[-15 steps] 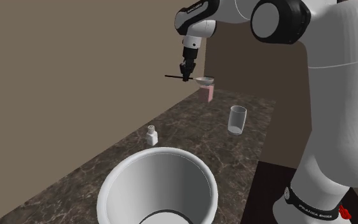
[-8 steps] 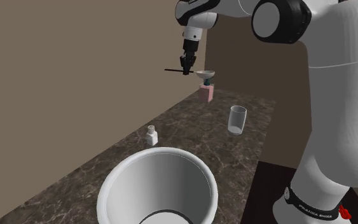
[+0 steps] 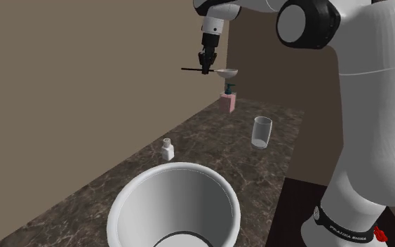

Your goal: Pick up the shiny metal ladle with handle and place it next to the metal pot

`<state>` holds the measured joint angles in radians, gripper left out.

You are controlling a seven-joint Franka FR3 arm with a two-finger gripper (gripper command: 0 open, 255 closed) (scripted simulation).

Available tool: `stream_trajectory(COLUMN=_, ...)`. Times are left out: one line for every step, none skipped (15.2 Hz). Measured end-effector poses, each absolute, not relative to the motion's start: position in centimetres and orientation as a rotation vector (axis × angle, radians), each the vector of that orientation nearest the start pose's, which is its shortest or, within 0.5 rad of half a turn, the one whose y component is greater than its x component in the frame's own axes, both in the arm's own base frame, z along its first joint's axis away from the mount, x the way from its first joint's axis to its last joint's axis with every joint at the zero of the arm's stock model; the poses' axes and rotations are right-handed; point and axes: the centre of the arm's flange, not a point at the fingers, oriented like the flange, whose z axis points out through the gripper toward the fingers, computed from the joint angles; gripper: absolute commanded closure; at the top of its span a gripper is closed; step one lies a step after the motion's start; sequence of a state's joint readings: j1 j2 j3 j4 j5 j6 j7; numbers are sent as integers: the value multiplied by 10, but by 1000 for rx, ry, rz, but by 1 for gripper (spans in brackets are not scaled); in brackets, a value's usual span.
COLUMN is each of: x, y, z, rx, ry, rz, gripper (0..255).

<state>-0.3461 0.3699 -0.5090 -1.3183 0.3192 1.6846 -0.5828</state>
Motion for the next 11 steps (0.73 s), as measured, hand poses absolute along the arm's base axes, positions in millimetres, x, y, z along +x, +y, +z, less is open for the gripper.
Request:
stream_trajectory(x=498, y=-434, z=556, rx=-3028, ry=411, rz=-188, gripper=255)
stream_trajectory(x=495, y=-422, z=557, rx=-3028, ry=411, rz=-188, gripper=255)
stream_trajectory(x=495, y=-413, z=561, rx=-3028, ry=411, rz=-189, gripper=255)
stream_trajectory(x=492, y=-400, z=560, rx=-3028, ry=411, rz=-188, gripper=255)
stream_trajectory(x=487, y=-388, z=561, rx=-3027, ry=411, rz=-188, gripper=255)
stream_trajectory(x=486, y=-376, z=559, rx=-3027, ry=411, rz=-188, gripper=255)
stream_trajectory(x=482, y=-362, z=560, rx=-3027, ry=411, rz=-187, gripper=255)
stream_trajectory(x=480, y=-352, z=562, rx=-3027, ry=412, rz=-188, gripper=255)
stream_trajectory(x=480, y=-337, z=560, rx=-3027, ry=410, rz=-188, gripper=255)
stream_trajectory(x=477, y=-324, z=557, rx=-3027, ry=410, rz=-188, gripper=255)
stream_trajectory(x=473, y=-311, z=558, rx=-3027, ry=409, rz=-187, gripper=255)
